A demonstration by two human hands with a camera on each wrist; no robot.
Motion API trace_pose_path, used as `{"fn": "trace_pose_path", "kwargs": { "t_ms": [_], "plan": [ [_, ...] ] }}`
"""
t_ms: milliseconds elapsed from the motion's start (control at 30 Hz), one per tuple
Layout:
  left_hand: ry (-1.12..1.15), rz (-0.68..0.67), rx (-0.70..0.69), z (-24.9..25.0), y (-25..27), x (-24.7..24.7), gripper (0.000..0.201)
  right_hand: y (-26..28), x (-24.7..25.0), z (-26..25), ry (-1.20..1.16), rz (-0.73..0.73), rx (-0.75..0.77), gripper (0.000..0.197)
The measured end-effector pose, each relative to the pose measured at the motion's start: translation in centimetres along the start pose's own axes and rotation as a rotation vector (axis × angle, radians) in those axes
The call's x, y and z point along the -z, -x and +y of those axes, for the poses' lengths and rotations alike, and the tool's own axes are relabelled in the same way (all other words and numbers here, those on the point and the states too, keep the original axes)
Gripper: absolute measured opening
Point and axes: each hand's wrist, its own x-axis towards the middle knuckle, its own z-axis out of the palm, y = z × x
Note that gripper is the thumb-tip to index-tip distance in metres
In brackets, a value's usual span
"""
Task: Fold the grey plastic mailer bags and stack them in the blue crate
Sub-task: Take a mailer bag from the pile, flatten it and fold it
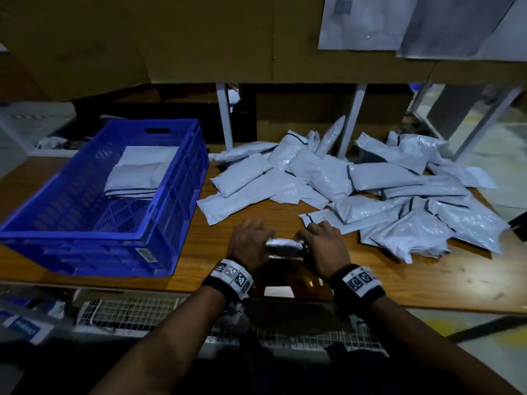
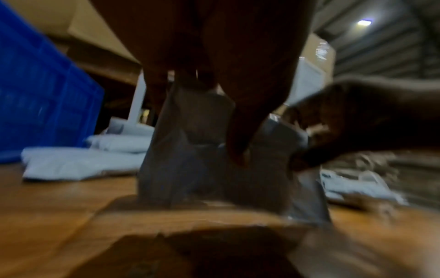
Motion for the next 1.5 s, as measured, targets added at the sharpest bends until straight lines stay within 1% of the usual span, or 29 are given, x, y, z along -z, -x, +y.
{"fn": "trace_pose_path", "kwargs": {
  "t_ms": [33, 100, 133, 200, 233, 267, 333, 400, 467, 500, 567, 633, 667, 700, 800, 867, 933, 1000, 1167, 1233, 1500],
  "plan": [
    [-0.029, 0.055, -0.006, 0.2, 0.4, -0.3, 0.025, 0.3, -0.2, -0.2, 0.009, 0.038, -0.003, 0.038],
    [-0.070, 0.102, -0.002, 1.0, 1.6, -1.1, 0.024, 1.2, -1.3, -0.5, 0.012, 0.051, -0.001, 0.028],
    [-0.067, 0.082, -0.001, 1.4, 2.3, -1.5, 0.030, 1.8, -2.1, -0.5, 0.002, 0.038, 0.000, 0.026],
    [-0.051, -0.034, -0.013, 1.7, 4.2, -2.9, 0.061, 3.1, -3.5, -0.6, -0.013, 0.002, 0.006, 0.025],
    [-0.037, -0.094, -0.018, 1.7, 5.3, -3.7, 0.073, 3.7, -4.1, -0.6, -0.025, 0.003, 0.003, 0.024],
    [-0.014, -0.132, -0.016, 1.7, 6.3, -4.4, 0.078, 4.4, -4.6, -0.5, -0.046, 0.014, -0.003, 0.022],
    [0.028, -0.143, -0.012, 1.7, 8.0, -5.5, 0.075, 5.6, -5.6, -0.2, -0.085, 0.012, 0.006, 0.020],
    [0.024, -0.118, -0.011, 1.8, 9.1, -6.0, 0.067, 6.9, -5.8, 0.1, -0.096, -0.043, 0.033, 0.025],
    [0.025, -0.067, -0.017, 2.1, 9.5, -5.8, 0.059, 7.7, -5.4, 0.5, -0.111, -0.043, 0.062, 0.030],
    [0.034, -0.025, -0.028, 2.3, 9.3, -5.6, 0.056, 7.8, -5.1, 0.7, -0.139, -0.004, 0.075, 0.032],
    [0.040, 0.059, -0.046, 2.7, 8.3, -5.4, 0.047, 7.0, -5.0, 0.8, -0.222, 0.127, 0.093, 0.029],
    [0.017, 0.089, -0.032, 3.0, 6.7, -5.2, 0.043, 5.2, -5.6, 0.5, -0.257, 0.225, 0.094, 0.029],
    [0.001, 0.064, -0.009, 3.1, 5.8, -5.3, 0.044, 4.3, -6.1, 0.1, -0.239, 0.232, 0.078, 0.030],
    [-0.020, 0.022, 0.012, 3.1, 5.1, -5.6, 0.048, 3.4, -6.7, -0.4, -0.213, 0.203, 0.063, 0.034],
    [-0.063, -0.137, 0.035, 2.7, 4.4, -6.9, 0.055, 2.2, -8.6, -1.7, -0.162, 0.003, 0.074, 0.053],
    [-0.081, -0.189, 0.031, 2.2, 4.6, -7.8, 0.058, 2.5, -9.5, -1.8, -0.158, -0.042, 0.063, 0.064],
    [-0.088, -0.208, 0.035, 1.9, 4.9, -8.5, 0.060, 3.0, -10.3, -1.7, -0.169, -0.038, 0.046, 0.069],
    [-0.095, -0.224, 0.046, 1.7, 5.2, -9.1, 0.063, 3.6, -11.0, -1.8, -0.169, -0.035, 0.049, 0.066],
    [-0.126, -0.248, 0.042, 1.5, 5.3, -9.8, 0.065, 4.1, -12.0, -1.6, -0.167, 0.097, 0.088, 0.059],
    [-0.142, -0.249, 0.039, 1.5, 5.3, -9.8, 0.064, 4.2, -12.3, -1.8, -0.167, 0.118, 0.085, 0.059],
    [-0.108, -0.258, 0.031, 1.6, 5.2, -9.6, 0.066, 4.0, -12.0, -1.9, -0.135, 0.049, 0.046, 0.059]
  ]
}}
